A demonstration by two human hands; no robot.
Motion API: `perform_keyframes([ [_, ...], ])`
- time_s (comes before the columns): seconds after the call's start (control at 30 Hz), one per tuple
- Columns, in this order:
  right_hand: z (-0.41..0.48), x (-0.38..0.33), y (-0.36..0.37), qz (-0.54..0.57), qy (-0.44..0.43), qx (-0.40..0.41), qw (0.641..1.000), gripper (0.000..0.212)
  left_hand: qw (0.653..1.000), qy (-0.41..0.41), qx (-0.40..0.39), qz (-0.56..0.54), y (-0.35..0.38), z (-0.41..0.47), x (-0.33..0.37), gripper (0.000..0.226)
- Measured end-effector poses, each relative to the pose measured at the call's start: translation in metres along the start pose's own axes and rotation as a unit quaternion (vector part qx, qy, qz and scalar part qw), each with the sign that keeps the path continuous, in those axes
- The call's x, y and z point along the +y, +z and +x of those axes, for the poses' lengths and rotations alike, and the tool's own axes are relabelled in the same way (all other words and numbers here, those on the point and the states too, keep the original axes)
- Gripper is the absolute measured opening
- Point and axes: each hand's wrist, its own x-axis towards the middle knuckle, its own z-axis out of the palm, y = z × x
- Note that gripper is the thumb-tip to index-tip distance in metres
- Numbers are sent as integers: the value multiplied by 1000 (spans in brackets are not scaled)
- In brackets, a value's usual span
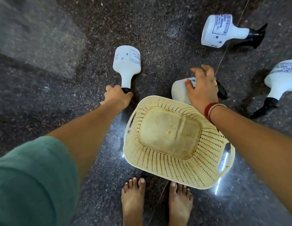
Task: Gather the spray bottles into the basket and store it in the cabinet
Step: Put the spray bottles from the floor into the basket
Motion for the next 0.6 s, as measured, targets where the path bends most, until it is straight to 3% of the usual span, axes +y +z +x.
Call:
perform_keyframes([
  [0.07, -4, -11, -3, 17, -32, 20, 999, 40, 1000, -7, 12, -27, -8, -2, 2, 56],
  [0.17, -15, -37, -6, 46, -110, -15, 993, 45, 998, -7, 7, -54, -30, -8, 6, 50],
  [0.37, -43, -100, -14, 20, -231, -115, 966, 66, 987, 76, 48, 136, -98, -43, 16, 47],
  [0.43, -57, -117, -15, 15, -256, -112, 960, 73, 947, 127, 101, 278, -117, -73, 16, 42],
  [0.5, -73, -131, -16, 17, -272, -103, 957, 77, 875, 180, 198, 403, -136, -110, 17, 42],
  [0.6, -94, -147, -25, 121, -263, -73, 954, 65, 846, 243, 213, 425, -156, -172, 37, 34],
])
